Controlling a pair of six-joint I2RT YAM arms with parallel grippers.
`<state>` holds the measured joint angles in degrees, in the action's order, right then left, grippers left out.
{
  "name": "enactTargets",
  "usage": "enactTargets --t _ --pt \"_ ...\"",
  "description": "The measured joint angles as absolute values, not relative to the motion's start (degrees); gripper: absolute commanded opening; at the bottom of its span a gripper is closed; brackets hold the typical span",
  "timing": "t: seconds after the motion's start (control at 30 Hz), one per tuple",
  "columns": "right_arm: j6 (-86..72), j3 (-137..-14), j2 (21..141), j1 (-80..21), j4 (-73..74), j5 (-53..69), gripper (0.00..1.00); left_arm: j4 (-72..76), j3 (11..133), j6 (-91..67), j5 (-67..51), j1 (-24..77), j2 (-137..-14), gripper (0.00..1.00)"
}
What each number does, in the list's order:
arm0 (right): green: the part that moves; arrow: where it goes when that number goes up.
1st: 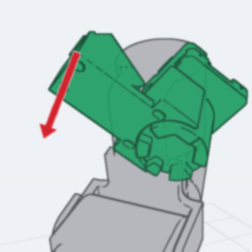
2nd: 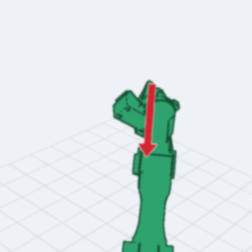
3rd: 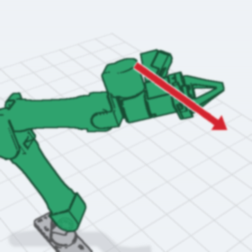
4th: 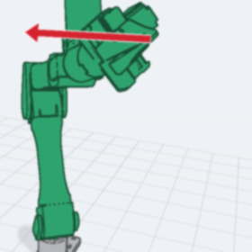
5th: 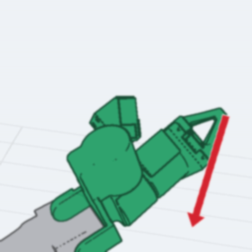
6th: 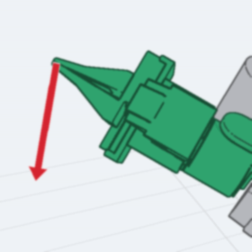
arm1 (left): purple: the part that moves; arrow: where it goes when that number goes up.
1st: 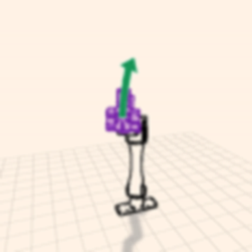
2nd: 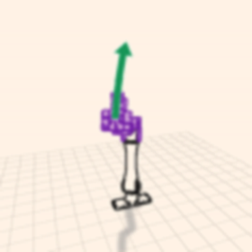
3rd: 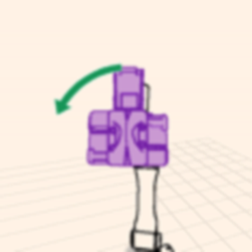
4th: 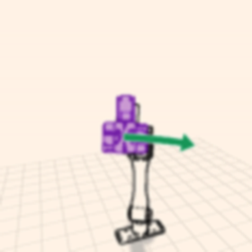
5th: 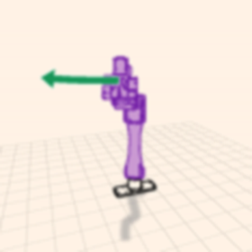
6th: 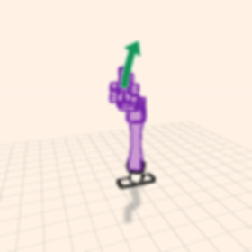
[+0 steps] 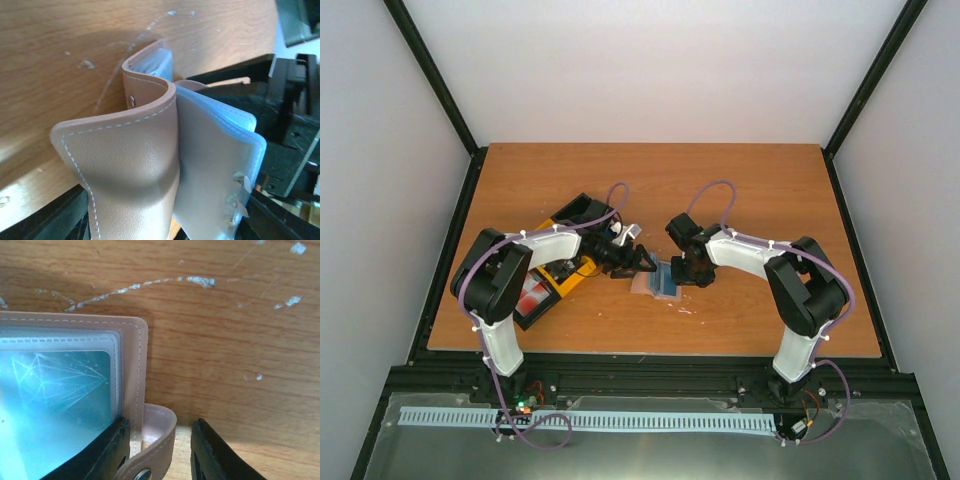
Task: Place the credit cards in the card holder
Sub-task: Close the card holder at the center of the board.
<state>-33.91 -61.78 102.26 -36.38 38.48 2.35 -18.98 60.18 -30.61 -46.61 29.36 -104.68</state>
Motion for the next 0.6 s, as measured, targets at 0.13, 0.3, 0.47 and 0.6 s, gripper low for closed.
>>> enactTargets --t 0.13,0.3,0.47,0.6 --pt "-34.1 -61.8 102.3 -36.4 38.4 2.3 0.36 -18.7 60.3 -29.7 -50.1 29.4 -104.7 0.71" --pt "-34.6 -61.6 102.2 -36.4 37.0 2.3 0.36 -18.2 60.4 -29.0 -53.9 29.6 -104.7 0.72" --pt "-35.0 -61.6 102.2 -36.4 36.2 2.3 0.35 -17.8 60.4 -28.9 -56.4 29.6 -104.7 0.72" --pt "-35.2 -61.6 102.2 -36.4 36.1 2.4 0.35 -17.6 60.4 -28.9 -57.3 29.7 -104.7 0.72"
